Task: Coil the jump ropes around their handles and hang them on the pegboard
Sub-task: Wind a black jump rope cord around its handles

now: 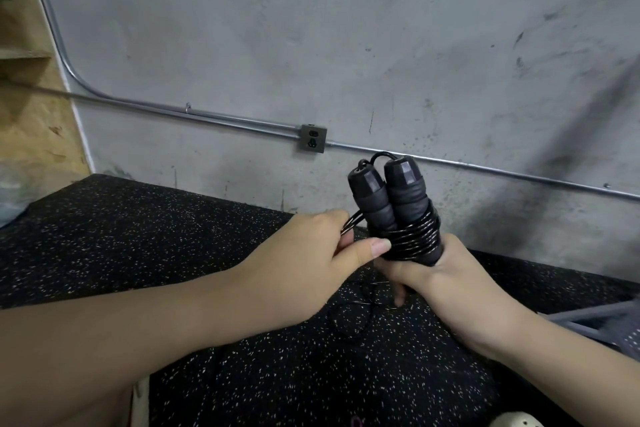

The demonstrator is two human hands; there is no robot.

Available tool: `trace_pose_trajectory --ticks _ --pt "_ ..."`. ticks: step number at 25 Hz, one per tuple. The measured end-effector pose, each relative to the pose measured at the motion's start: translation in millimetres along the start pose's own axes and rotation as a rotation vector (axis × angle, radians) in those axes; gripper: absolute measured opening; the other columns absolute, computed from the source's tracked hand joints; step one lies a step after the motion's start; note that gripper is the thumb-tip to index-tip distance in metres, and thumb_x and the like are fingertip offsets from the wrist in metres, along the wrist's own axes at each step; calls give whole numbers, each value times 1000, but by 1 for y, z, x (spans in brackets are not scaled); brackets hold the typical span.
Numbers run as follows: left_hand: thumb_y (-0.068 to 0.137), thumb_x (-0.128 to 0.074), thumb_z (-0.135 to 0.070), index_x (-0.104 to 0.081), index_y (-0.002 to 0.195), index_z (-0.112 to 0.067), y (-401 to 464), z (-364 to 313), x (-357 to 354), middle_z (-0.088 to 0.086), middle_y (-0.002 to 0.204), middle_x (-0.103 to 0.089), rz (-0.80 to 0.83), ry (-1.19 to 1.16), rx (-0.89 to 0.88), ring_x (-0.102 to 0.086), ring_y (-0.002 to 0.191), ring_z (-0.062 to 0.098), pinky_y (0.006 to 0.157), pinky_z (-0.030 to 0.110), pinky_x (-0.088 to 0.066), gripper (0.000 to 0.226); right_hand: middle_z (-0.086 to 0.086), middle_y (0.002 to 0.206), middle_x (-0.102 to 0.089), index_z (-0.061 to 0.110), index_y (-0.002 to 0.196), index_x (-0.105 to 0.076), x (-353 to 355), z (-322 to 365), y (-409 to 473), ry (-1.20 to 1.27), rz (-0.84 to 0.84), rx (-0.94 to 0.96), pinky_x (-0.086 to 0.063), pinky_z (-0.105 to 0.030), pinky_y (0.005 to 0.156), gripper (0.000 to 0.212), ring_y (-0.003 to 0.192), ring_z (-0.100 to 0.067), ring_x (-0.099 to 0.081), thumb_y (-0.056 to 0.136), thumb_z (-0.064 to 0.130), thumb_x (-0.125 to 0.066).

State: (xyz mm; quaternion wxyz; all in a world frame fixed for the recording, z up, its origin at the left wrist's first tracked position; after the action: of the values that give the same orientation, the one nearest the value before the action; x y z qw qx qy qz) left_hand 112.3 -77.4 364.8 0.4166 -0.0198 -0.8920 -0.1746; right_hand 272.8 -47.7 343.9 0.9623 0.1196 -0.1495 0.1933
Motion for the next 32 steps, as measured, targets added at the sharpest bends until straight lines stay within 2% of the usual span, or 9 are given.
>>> trace_pose_trajectory --ticks 5,9,13,16,19,21,23,27,32 --pt "102 -52 -47 -49 79 -23 2 -10 -3 -18 52 -51 -6 -48 26 -47 48 1 48 19 -33 33 -15 57 -51 -9 75 -57 -2 3 3 9 -114 -13 -37 -41 55 29 54 -24 -44 70 18 -67" --pt "88 -60 -67 -54 79 -23 2 -20 -2 -18 49 -50 10 -113 34 -45 44 2 45 17 -31 45 -22 71 -66 2 81 -68 -7 8 5 -52 -110 39 -44 -33 58 7 62 -14 -52 87 6 -66" --pt "77 -60 -81 -61 77 -21 7 -16 3 -10 51 -48 -50 -94 24 -43 46 4 47 20 -35 60 12 50 -56 28 65 -59 -14 17 4 -189 -93 101 -34 -11 44 38 44 1 -43 89 -1 -62" --pt "76 -58 -85 -70 84 -22 14 -6 9 -2 59 -57 -17 -206 -6 -47 52 3 55 36 -47 65 12 68 -66 16 84 -68 -21 24 2 -75 163 93 -45 -14 65 8 64 0 -58 90 15 -74" --pt "85 -61 -65 -68 80 -17 9 -15 12 -4 56 -62 62 -376 -94 -53 48 3 51 17 -40 49 -16 94 -68 7 107 -68 -26 13 -5 299 426 -74 -53 -38 78 42 81 -27 -66 77 32 -84" --pt "89 -64 -61 -68 86 -11 8 -15 9 7 66 -69 67 -424 -105 -63 55 14 58 33 -51 51 -16 86 -64 5 108 -66 -29 10 -7 451 484 -130 -51 -38 67 52 66 -25 -61 71 35 -89" --pt "88 -59 -72 -67 87 -11 9 -11 9 7 73 -70 41 -363 -86 -66 65 22 67 43 -54 61 -10 70 -58 5 93 -66 -26 8 -4 380 425 -133 -47 -35 58 42 55 -21 -53 68 30 -88" --pt "77 -42 -85 -47 67 -14 5 -9 13 -8 55 -40 31 -136 2 -37 50 10 53 31 -33 71 -9 60 -58 6 85 -70 -13 14 3 139 201 -76 -48 -31 55 22 49 -19 -52 69 19 -78" --pt "83 -48 -78 -48 65 -21 -1 -22 15 -10 52 -42 3 -100 37 -37 48 7 49 24 -33 60 -2 57 -59 25 65 -71 -8 19 6 -44 46 -50 -46 -24 52 7 52 -13 -53 64 18 -73"
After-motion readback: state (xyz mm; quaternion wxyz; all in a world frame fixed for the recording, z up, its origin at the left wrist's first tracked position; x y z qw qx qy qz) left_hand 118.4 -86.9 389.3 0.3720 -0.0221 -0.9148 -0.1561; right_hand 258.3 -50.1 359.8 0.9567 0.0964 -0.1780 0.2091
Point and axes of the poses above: each hand's wrist, its own y-axis towards the middle knuckle, its own x-axis out of the back of the hand, z = x × y, the point moved 6 cm from there along y, towards the middle knuckle
